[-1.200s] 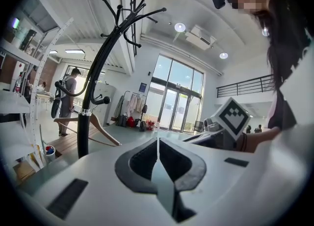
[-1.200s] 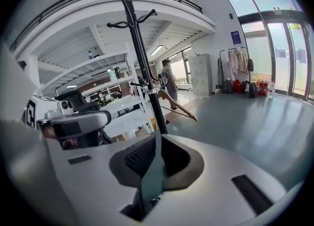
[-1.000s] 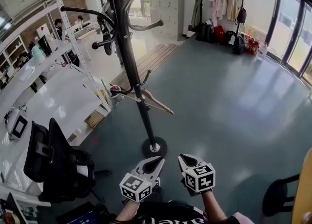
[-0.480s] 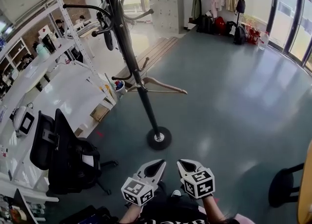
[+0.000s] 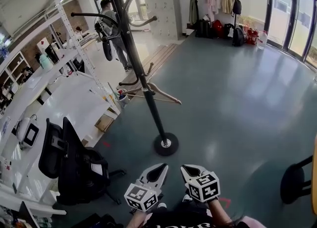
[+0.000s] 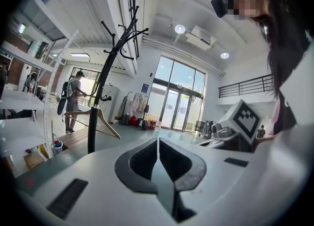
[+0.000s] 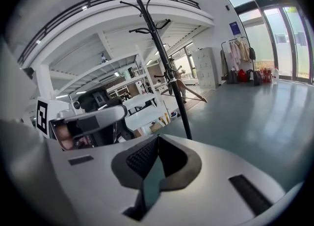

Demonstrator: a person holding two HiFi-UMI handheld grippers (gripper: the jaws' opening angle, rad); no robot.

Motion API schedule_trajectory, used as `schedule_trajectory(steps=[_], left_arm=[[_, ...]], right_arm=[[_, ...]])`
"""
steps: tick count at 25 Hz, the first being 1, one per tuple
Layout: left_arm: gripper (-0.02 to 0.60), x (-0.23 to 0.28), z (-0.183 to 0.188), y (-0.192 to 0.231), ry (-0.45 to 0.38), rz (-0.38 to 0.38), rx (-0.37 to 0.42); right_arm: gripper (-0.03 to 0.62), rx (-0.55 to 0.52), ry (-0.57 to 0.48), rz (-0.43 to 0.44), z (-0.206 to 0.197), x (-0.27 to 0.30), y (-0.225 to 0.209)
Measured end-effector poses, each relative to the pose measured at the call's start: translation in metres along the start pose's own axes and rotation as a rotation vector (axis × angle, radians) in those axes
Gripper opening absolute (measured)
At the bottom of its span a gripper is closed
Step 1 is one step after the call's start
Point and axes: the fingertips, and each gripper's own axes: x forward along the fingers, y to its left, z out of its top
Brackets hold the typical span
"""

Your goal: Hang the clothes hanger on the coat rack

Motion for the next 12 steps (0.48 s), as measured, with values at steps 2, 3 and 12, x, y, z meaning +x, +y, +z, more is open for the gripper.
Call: schedule_trajectory(steps=[2, 3, 12], left_arm=[[0.0, -0.015, 0.001, 0.003, -0.001, -0.005, 0.005], [0.0, -0.024, 0.002, 0.006, -0.002, -0.006, 0.007], [0.0, -0.123, -0.005, 0.047, 0.005, -0.003, 0.007]], right_arm=[[0.012, 0.0, -0.006, -0.003, -0.001, 0.002, 0.015], [0.012, 0.0, -0.008, -0.004, -0.001, 0.004, 0.025], [0.012, 0.017, -0.021, -0.026, -0.022, 0.029, 0.118]])
